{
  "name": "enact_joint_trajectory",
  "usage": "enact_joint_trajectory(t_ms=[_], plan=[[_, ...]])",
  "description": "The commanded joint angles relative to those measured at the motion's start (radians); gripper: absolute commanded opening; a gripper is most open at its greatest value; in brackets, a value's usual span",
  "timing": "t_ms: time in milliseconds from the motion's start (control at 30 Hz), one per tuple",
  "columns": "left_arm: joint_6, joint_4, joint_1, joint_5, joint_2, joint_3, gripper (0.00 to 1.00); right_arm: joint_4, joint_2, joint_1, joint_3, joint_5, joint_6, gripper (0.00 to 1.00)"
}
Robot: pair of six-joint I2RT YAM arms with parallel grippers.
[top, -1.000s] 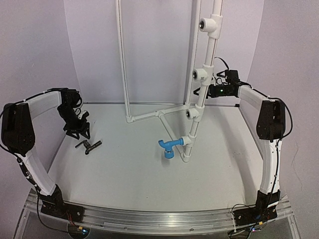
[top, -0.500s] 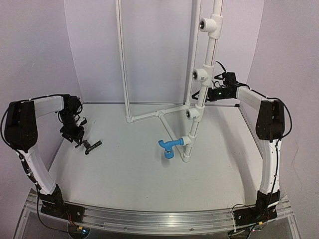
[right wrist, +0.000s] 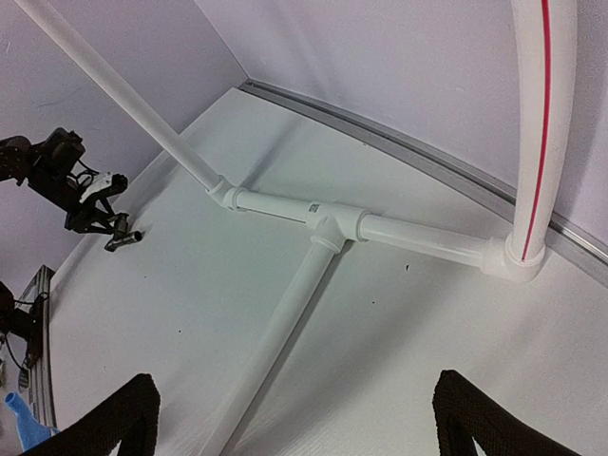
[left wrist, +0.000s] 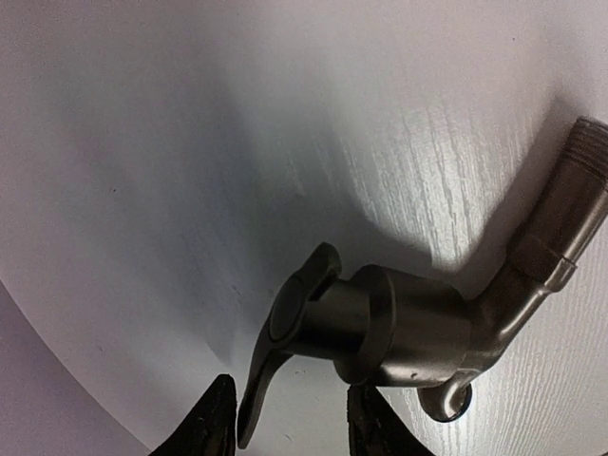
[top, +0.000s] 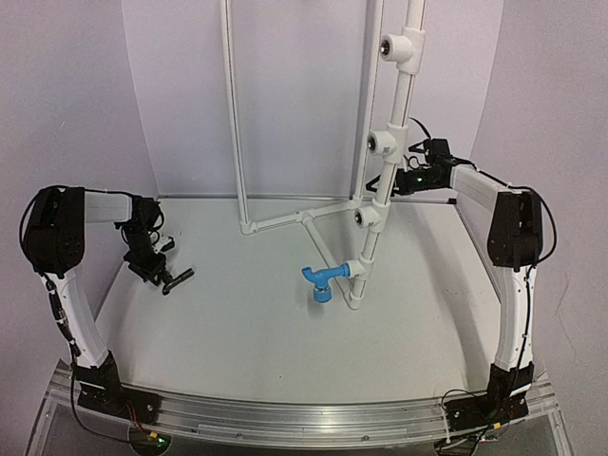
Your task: Install the water faucets
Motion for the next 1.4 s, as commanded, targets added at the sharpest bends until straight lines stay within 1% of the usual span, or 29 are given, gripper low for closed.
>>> enact_joint_trajectory(t_ms=[0, 33, 133, 200, 233, 367, 467, 533, 600, 700, 800, 900, 1033, 1167, 1367], plan=[[0.028, 0.04, 0.007, -0.007, 0.013, -0.012, 0.35, -0.008, -0.003, 0.007, 0.043, -0.011, -0.015, 0.97], [0.025, 0.044, 0.007, -0.005, 0.013, -0.011, 0.32, -0.008, -0.002, 0.007, 0.044, -0.013, -0.015, 0.97], [0.013, 0.055, 0.006, 0.022, -0.004, -0.003, 0.17, -0.011, 0.002, 0.01, 0.048, -0.018, -0.01, 0.96], [0.003, 0.057, 0.002, 0.056, -0.025, 0.007, 0.03, -0.011, 0.003, 0.015, 0.048, -0.022, -0.005, 0.96], [-0.004, 0.063, -0.005, 0.065, -0.039, 0.012, 0.01, -0.01, 0.004, 0.019, 0.047, -0.024, 0.001, 0.95], [-0.046, 0.081, -0.07, 0.071, -0.082, 0.056, 0.0, -0.012, 0.006, 0.04, 0.044, -0.035, 0.024, 0.93], [-0.063, 0.118, -0.154, 0.122, -0.116, 0.118, 0.0, -0.012, 0.009, 0.057, 0.047, -0.047, 0.029, 0.93], [-0.068, 0.154, -0.217, 0.119, -0.114, 0.186, 0.0, -0.012, 0.019, 0.065, 0.059, -0.056, 0.035, 0.92], [-0.065, 0.162, -0.273, 0.095, -0.076, 0.298, 0.0, -0.012, 0.035, 0.07, 0.077, -0.072, 0.053, 0.92], [-0.027, 0.153, -0.342, 0.015, 0.022, 0.48, 0.0, -0.012, 0.058, 0.075, 0.108, -0.102, 0.073, 0.92], [0.018, 0.195, -0.395, -0.018, 0.104, 0.601, 0.0, -0.012, 0.082, 0.081, 0.129, -0.138, 0.082, 0.92], [0.003, 0.212, -0.42, -0.025, 0.172, 0.697, 0.0, -0.012, 0.09, 0.096, 0.136, -0.181, 0.086, 0.91], [0.083, 0.252, -0.491, -0.084, 0.252, 0.758, 0.0, -0.012, 0.094, 0.123, 0.131, -0.231, 0.087, 0.91], [0.066, 0.268, -0.523, -0.086, 0.296, 0.811, 0.0, -0.012, 0.099, 0.151, 0.127, -0.249, 0.087, 0.91], [0.097, 0.31, -0.575, -0.11, 0.336, 0.861, 0.0, -0.012, 0.124, 0.189, 0.112, -0.237, 0.088, 0.91]])
